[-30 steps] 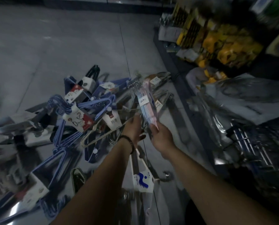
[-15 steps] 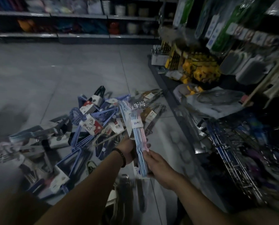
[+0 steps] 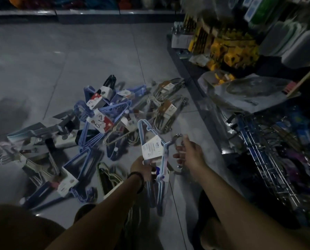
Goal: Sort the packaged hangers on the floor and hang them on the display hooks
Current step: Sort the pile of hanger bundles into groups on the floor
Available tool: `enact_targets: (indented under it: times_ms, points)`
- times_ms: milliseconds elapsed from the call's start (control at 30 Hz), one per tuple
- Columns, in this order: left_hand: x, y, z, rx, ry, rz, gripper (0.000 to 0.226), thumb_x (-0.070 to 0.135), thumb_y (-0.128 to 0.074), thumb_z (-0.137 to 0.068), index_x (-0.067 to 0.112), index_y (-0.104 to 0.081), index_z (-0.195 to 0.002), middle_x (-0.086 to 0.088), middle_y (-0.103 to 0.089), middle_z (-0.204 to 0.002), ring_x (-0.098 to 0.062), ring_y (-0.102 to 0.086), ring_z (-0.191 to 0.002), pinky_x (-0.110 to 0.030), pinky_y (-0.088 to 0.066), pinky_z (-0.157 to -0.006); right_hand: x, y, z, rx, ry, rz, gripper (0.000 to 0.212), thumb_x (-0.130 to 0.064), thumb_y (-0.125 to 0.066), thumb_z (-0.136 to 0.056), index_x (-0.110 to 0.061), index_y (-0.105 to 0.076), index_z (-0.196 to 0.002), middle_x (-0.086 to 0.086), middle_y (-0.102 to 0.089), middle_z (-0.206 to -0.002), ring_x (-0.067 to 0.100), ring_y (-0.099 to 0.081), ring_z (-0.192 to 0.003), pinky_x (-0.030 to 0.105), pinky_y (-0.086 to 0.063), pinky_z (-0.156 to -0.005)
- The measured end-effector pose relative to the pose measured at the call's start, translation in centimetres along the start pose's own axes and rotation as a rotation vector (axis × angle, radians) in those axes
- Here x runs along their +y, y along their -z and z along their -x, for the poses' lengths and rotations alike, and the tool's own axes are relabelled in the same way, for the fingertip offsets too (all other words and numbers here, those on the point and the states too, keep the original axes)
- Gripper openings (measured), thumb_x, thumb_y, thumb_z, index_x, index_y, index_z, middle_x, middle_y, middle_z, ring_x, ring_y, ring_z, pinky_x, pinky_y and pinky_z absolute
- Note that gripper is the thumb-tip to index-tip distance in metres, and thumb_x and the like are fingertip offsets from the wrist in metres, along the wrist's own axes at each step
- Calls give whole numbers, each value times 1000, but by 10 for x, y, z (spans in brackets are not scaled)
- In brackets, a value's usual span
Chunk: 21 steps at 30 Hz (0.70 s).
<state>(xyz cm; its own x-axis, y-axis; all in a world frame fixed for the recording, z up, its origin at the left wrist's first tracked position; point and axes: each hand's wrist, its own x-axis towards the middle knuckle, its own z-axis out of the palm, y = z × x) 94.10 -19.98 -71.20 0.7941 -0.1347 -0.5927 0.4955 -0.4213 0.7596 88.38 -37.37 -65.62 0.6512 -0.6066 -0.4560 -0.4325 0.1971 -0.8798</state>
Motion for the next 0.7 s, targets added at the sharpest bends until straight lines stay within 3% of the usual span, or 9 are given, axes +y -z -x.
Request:
enact_targets:
  times_ms: [133, 233, 333, 433, 500, 567, 600, 667, 700]
  points:
    - [-20, -19, -29, -3, 41, -101, 37, 18, -64, -98, 23, -62, -135, -6, -71, -126, -26, -72, -101, -43, -63, -87, 37, 1, -49, 28, -78, 134, 30, -38, -62, -103, -10, -70, -96, 18, -76, -94, 21, -70, -59, 32, -52, -56]
    - [-35, -32, -49, -20, 60, -249, 46, 14, -77, -89, 15, -67, -133, -6, -71, -127, -22, -68, -102, -35, -59, -94, 64, 6, -81, 35, -137, 245, 36, -36, -63, -102, -7, -70, -81, 23, -74, -81, 28, -69, -57, 31, -50, -51]
    - [-48, -43, -68, -9, 101, -309, 46, 14, -78, -86, 14, -69, -131, -7, -72, -127, -22, -68, -103, -31, -57, -94, 83, 5, -102, 15, -221, 253, 29, -28, -61, -105, -3, -69, -93, 13, -71, -79, 26, -68, -59, 25, -45, -42]
    - [-57, -51, -81, 14, 81, -404, 37, 22, -71, -90, 17, -72, -127, -5, -74, -122, -24, -69, -106, -24, -54, -85, 97, 3, -120, -1, -285, 226, 17, -20, -60, -104, -4, -67, -101, 16, -74, -91, 29, -71, -67, 28, -46, -48]
    - [-56, -52, -87, 71, 26, -409, 32, 28, -64, -95, 21, -73, -125, -5, -76, -116, -22, -69, -99, -23, -48, -76, 101, 6, -130, -43, -310, 207, 14, -22, -63, -103, -9, -67, -102, 18, -77, -101, 30, -73, -73, 30, -48, -54]
    - [-52, -49, -89, 104, 5, -320, 34, 32, -62, -98, 24, -70, -131, -4, -78, -107, -18, -72, -84, -24, -53, -68, 96, 11, -134, -84, -306, 181, 14, -21, -66, -100, -10, -67, -110, 18, -75, -104, 29, -72, -74, 29, -49, -54]
    - [-49, -45, -91, 100, 14, -256, 36, 33, -62, -99, 25, -68, -133, -3, -78, -102, -17, -74, -77, -26, -59, -64, 91, 15, -136, -101, -280, 163, 25, -19, -69, -99, -12, -64, -122, 14, -73, -106, 28, -72, -76, 30, -50, -55]
    - [-39, -36, -95, 50, 10, -172, 35, 34, -64, -98, 25, -69, -132, 0, -79, -93, -17, -76, -67, -33, -65, -63, 78, 24, -138, -153, -145, 159, 72, -13, -79, -90, -27, -44, -152, 1, -68, -118, 19, -72, -88, 33, -56, -64]
    - [-30, -31, -98, 15, -7, -151, 32, 32, -66, -98, 23, -71, -128, 2, -79, -86, -16, -76, -64, -34, -65, -63, 71, 29, -140, -206, -53, 197, 91, -9, -84, -84, -37, -37, -157, -6, -64, -126, 15, -72, -97, 33, -59, -70]
